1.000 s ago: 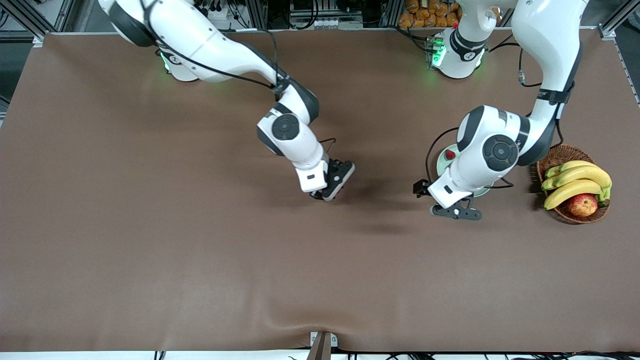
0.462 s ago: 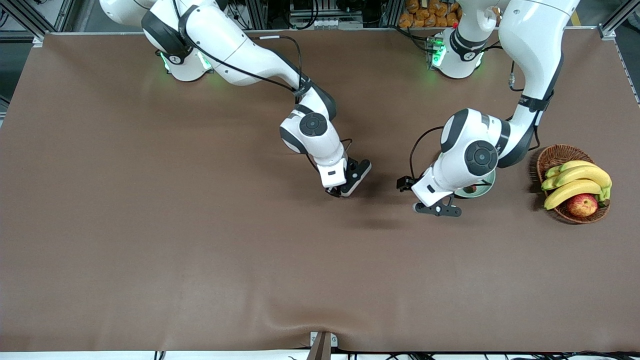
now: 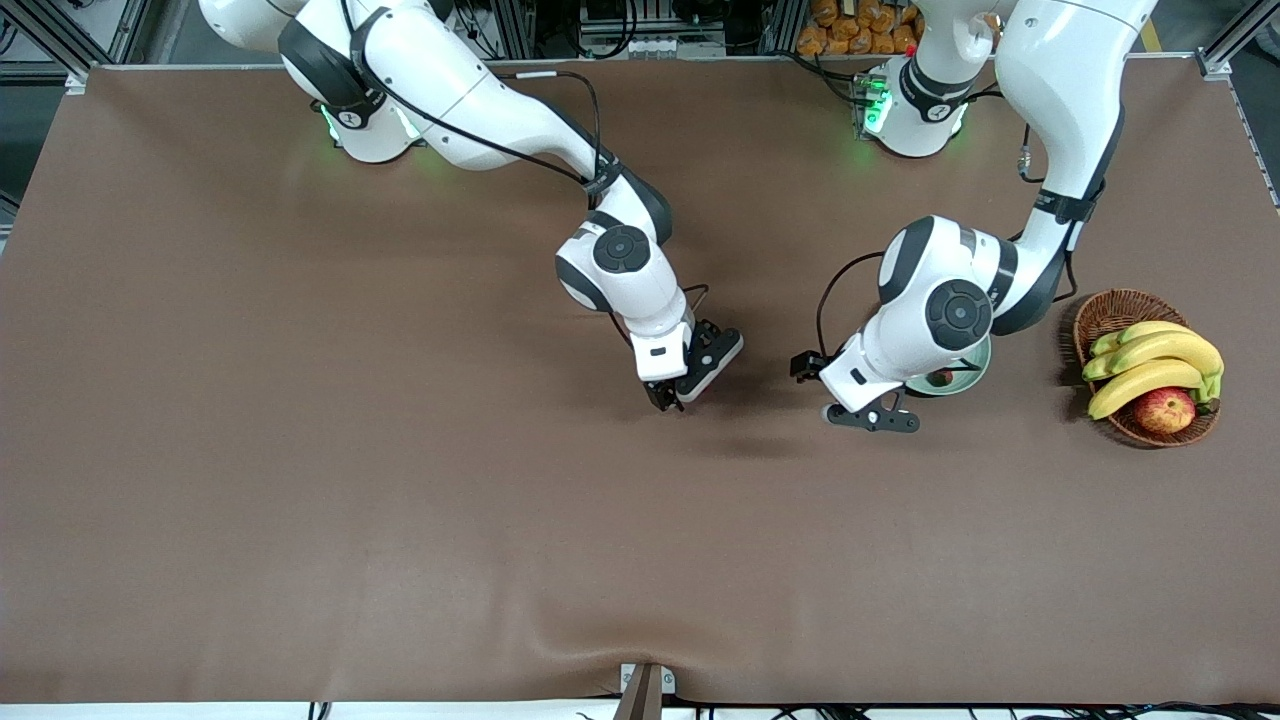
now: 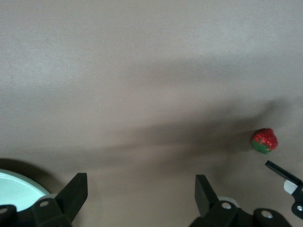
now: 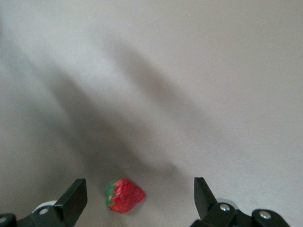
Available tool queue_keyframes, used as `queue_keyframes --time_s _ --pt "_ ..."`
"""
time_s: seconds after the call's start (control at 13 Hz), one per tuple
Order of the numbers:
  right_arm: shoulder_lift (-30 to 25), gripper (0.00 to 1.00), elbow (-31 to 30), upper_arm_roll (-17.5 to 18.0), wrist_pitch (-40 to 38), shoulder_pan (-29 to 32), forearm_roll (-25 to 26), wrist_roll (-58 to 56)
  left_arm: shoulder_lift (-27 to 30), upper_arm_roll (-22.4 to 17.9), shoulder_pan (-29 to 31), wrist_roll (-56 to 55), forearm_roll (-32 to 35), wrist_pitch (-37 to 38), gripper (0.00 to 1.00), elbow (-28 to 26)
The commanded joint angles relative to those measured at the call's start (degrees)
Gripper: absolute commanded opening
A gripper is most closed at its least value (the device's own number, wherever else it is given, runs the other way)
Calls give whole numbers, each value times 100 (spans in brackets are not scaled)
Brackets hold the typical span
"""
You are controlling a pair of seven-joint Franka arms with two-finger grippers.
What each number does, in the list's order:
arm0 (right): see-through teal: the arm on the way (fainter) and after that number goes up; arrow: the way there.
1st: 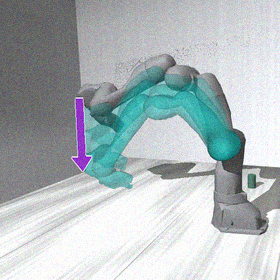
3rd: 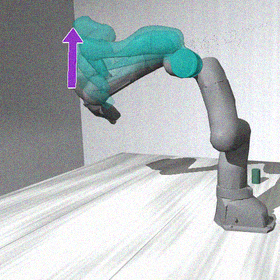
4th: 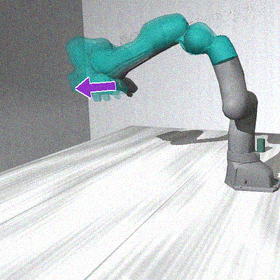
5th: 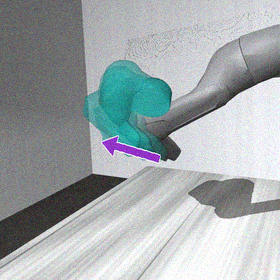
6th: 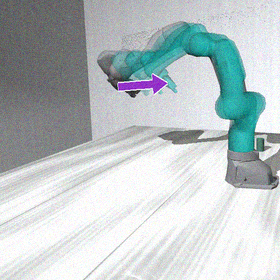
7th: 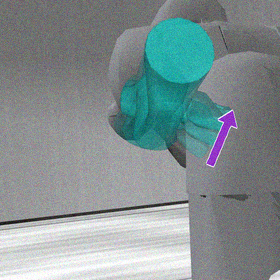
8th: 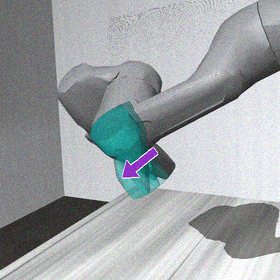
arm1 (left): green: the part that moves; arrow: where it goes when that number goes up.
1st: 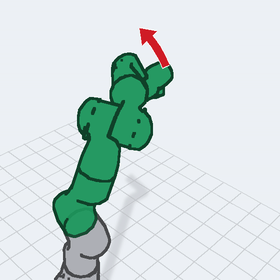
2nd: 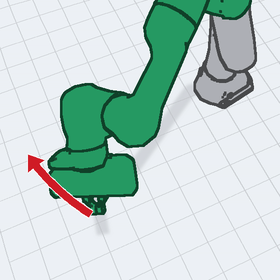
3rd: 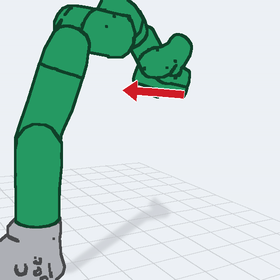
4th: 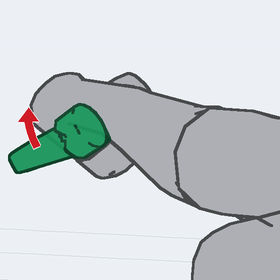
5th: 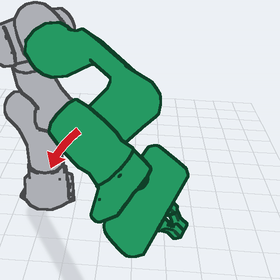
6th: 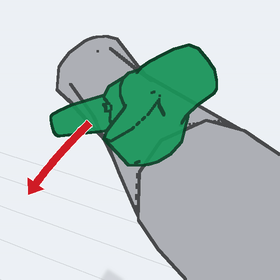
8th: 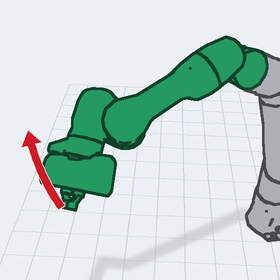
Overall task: Collect all strawberries into plate
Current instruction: 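Set the strawberry down and open the right gripper while the left gripper lowers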
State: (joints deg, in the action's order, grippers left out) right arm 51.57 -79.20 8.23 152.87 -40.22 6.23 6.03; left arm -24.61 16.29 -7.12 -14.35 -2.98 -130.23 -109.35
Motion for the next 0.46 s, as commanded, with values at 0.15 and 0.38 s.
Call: queue_keyframes --time_s 0.15,0.38 --pt "-629 100 -96 3 -888 522 54 328 -368 -29 -569 -814 -10 41 100 527" --pt "-814 100 -131 3 -1241 944 54 337 -632 -47 -877 -1043 -10 32 100 826"
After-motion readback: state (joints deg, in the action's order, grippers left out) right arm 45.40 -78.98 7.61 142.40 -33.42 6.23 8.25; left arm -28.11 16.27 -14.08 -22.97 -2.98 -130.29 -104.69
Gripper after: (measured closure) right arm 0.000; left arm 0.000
